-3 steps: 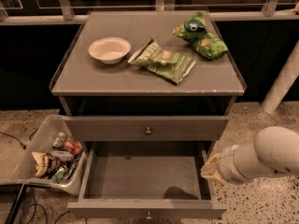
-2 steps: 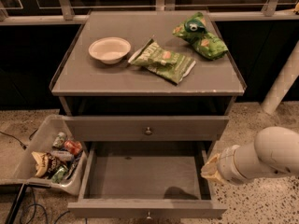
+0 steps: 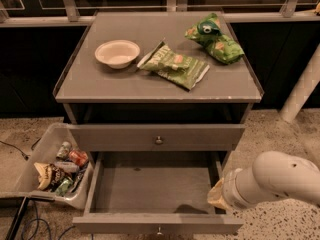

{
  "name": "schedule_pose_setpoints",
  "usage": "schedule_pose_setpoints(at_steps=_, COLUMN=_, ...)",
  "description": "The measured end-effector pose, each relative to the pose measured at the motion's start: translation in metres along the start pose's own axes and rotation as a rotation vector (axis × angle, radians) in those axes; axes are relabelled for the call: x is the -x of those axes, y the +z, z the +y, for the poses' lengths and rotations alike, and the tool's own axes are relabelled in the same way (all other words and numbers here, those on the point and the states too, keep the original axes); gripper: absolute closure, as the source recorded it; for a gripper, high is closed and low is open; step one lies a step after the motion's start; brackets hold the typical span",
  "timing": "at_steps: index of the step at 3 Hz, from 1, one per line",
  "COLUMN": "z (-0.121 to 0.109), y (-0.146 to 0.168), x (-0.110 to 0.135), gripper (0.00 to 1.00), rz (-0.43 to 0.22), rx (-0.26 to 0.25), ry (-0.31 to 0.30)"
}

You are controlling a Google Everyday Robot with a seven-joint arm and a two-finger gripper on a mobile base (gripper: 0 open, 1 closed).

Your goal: Close middle drawer

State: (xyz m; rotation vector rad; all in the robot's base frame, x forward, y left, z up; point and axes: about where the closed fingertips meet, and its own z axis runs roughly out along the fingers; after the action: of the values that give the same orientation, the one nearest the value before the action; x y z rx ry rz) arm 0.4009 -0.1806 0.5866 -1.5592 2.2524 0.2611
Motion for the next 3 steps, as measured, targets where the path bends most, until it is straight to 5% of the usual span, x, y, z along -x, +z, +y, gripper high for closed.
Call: schedule_pose_setpoints(at_steps=3, z=0.054, y=0.114, x=-0.051, gripper=1.00, rz=-0.066, rx=0.130, ry=0.045)
